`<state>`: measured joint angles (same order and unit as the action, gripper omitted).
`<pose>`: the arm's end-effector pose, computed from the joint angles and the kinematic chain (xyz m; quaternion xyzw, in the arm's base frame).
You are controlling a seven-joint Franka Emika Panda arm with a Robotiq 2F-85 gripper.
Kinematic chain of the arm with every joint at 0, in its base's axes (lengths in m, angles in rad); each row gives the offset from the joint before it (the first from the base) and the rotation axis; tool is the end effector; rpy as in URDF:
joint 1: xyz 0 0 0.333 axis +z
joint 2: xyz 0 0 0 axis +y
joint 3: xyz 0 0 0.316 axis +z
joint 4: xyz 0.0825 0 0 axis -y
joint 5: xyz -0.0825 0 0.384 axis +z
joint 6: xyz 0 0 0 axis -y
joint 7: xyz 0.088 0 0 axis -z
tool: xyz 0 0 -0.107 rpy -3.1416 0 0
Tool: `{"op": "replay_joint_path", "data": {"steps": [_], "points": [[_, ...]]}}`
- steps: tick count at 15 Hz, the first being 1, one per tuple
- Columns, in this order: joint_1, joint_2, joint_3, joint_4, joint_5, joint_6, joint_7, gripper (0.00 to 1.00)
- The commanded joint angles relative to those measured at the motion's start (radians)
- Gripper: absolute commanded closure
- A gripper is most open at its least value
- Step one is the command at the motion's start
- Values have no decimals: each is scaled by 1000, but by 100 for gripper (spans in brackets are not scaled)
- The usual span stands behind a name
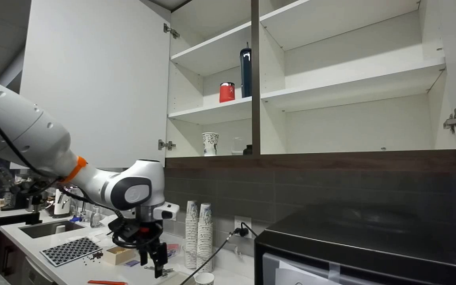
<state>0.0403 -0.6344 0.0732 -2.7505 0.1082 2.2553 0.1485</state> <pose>0.3501 0.0413 0.4135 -0.9959 0.0542 -0.0661 0.0310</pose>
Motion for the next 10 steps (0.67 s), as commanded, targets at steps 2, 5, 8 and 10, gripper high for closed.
{"op": "replay_joint_path", "data": {"steps": [2, 5, 8, 10], "points": [[-81, 286, -19, 61, -3, 184, 66, 0], [-110, 456, -21, 95, -15, 328, 111, 0], [-112, 590, -37, 129, -2, 446, 153, 0], [-114, 661, -50, 150, -27, 511, 205, 0]]}}
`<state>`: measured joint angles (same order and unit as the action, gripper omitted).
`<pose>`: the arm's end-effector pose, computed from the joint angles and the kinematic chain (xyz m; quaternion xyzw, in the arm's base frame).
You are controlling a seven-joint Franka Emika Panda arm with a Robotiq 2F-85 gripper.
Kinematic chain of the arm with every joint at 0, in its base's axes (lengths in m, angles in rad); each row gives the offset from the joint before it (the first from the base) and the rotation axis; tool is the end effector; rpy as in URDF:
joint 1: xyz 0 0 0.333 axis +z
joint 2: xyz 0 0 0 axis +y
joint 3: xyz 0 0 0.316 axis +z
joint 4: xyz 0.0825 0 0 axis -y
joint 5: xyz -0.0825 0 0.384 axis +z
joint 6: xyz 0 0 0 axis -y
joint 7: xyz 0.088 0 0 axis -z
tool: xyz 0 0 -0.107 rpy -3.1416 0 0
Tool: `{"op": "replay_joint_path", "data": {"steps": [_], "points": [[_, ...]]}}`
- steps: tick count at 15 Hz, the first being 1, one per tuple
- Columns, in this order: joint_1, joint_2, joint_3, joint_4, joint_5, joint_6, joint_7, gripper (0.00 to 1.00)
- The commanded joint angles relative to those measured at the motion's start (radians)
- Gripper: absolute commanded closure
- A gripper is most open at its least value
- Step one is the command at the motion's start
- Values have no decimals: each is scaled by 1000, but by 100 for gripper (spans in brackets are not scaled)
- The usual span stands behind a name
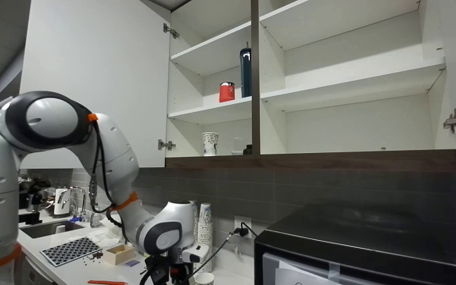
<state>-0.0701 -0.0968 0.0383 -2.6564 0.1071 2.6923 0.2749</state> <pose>0.4325 -0.0175 0.2855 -0.9776 0.1982 -0.0628 0.0324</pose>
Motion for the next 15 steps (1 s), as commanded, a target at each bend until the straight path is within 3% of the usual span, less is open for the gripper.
{"op": "replay_joint_path", "data": {"steps": [1, 2, 3, 5, 12, 14, 15], "points": [[-1, 151, -25, 67, -37, 97, 103, 0], [3, 175, -38, 77, -50, 113, 126, 0], [9, 193, -51, 85, -65, 129, 155, 26], [26, 225, -85, 102, -120, 163, 220, 32], [76, 279, -133, 156, -118, 129, 246, 88], [89, 267, -145, 154, -126, 122, 254, 99], [101, 256, -163, 151, -155, 112, 281, 100]]}}
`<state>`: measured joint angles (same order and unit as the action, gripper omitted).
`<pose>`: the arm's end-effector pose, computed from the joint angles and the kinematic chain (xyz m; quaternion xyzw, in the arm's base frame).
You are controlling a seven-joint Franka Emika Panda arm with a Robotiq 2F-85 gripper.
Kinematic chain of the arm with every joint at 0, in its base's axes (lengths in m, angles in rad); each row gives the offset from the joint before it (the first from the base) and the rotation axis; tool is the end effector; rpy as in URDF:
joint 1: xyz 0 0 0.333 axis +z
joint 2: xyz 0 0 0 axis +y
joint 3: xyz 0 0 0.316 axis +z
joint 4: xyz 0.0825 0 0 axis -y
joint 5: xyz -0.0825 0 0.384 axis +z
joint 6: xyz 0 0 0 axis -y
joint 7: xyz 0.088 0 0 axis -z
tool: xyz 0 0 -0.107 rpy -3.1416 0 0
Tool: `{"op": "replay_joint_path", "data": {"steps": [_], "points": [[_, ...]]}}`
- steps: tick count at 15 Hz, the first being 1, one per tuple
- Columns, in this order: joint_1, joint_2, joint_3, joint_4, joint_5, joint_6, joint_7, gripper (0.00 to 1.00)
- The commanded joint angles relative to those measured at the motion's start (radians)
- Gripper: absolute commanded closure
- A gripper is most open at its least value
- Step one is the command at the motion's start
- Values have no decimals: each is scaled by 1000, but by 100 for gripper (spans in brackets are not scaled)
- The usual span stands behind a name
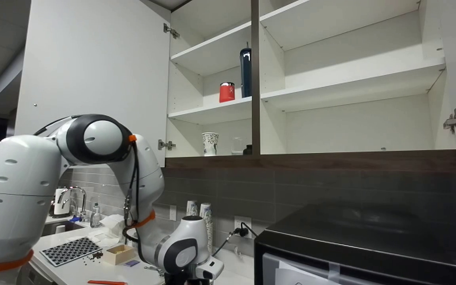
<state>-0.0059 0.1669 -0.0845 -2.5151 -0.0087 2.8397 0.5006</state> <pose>0.4799 -0.0439 0.2318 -0.9551 0.2853 -0.0791 0.0077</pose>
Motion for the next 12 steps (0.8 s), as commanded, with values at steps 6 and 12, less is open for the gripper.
{"op": "replay_joint_path", "data": {"steps": [6, 12], "points": [[72, -128, -83, -48, -187, -60, 158, 99], [62, -277, 56, -136, -16, -20, -53, 99]]}}
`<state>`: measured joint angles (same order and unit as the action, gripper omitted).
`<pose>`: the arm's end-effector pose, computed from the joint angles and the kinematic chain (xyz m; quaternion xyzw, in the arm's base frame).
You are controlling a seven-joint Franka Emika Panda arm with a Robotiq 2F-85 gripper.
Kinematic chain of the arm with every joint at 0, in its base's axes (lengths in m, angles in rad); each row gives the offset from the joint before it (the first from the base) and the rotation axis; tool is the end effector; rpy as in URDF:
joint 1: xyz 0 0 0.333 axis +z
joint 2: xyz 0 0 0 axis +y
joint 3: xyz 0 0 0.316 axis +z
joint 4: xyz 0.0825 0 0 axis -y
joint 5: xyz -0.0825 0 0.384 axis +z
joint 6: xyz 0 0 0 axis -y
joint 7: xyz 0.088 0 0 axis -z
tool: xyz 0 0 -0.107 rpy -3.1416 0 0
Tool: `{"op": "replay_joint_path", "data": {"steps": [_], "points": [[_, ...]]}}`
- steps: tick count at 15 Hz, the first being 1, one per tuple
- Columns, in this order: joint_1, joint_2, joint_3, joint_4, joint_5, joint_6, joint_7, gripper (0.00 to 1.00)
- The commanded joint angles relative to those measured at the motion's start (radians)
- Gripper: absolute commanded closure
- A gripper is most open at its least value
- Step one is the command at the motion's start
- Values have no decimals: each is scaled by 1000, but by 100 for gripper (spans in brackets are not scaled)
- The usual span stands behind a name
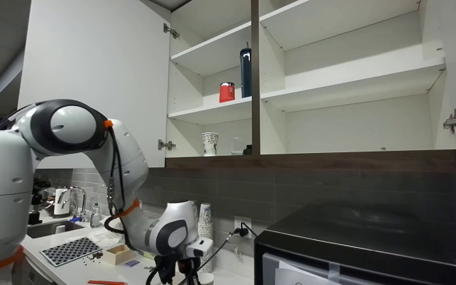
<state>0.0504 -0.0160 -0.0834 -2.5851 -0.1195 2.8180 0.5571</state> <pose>0.4661 -0.0094 0.2900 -0.9633 0.2366 -0.1262 0.0078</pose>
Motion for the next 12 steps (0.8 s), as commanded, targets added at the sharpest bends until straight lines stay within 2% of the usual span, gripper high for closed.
{"op": "replay_joint_path", "data": {"steps": [1, 3, 7, 12], "points": [[15, -105, 74, -69, 146, 1, -164, 99], [34, -105, 104, -58, 217, 6, -235, 99], [14, -24, 148, -13, 184, 81, -205, 99], [22, 85, 145, 52, 219, 101, -241, 99]]}}
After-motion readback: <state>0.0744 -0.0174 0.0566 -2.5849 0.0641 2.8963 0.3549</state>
